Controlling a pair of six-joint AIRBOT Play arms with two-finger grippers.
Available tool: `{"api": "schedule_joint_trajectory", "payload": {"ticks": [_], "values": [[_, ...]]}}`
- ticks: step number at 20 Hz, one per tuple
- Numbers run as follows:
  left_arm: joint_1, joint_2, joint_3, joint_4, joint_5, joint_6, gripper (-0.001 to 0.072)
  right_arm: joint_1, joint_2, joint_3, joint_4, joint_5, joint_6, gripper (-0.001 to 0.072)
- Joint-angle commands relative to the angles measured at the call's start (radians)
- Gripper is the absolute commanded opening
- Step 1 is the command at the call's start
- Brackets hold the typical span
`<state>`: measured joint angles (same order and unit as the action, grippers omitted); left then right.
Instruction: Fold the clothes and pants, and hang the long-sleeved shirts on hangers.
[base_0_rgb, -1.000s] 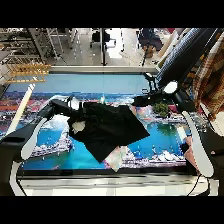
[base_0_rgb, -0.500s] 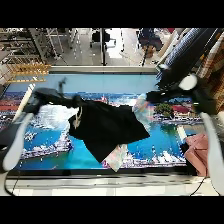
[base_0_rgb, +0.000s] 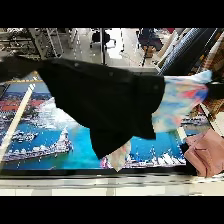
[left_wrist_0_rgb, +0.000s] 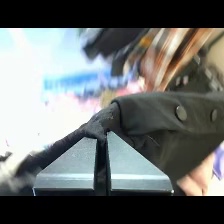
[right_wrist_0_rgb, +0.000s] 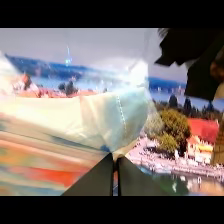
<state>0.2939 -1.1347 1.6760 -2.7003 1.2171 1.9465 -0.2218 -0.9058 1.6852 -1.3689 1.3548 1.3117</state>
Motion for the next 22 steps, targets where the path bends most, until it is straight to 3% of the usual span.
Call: {"api": "schedule_joint_trajectory", "payload": {"ticks": [1,6,9,11,13,17,19,22], "values": [[0.059,0.177,0.0,0.002,-0.053,-0.036,0.0009,-0.043,0.127,0.0,-0.1,-0.082,-0.089,0.0021],[0.053,0.344,0.0,-0.001,-0.25,-0.027,0.0009,-0.043,0.229,0.0,-0.08,-0.613,-0.128,0.0021],[0.038,0.389,0.0,0.0,-0.343,0.062,0.0009,-0.043,0.214,0.0,0.012,-0.918,-0.128,0.0021],[0.028,0.373,-0.001,0.016,-0.319,0.077,0.0009,-0.043,0.171,0.0,0.073,-0.928,-0.128,0.0021],[0.009,0.3,-0.007,0.022,-0.256,0.077,0.0009,-0.04,0.087,0.0,0.128,-0.851,-0.128,0.0021],[-0.116,0.021,-0.118,0.103,-0.247,0.077,0.001,0.063,-0.235,0.0,0.17,-0.768,-0.129,0.0021],[-0.173,-0.166,-0.165,0.154,-0.327,0.077,0.001,0.132,-0.464,0.0,0.167,-0.816,-0.155,0.0022],[-0.189,-0.48,-0.158,0.127,-0.552,0.025,0.0009,0.194,-0.779,0.005,0.189,-1.052,-0.103,0.0023]]}}
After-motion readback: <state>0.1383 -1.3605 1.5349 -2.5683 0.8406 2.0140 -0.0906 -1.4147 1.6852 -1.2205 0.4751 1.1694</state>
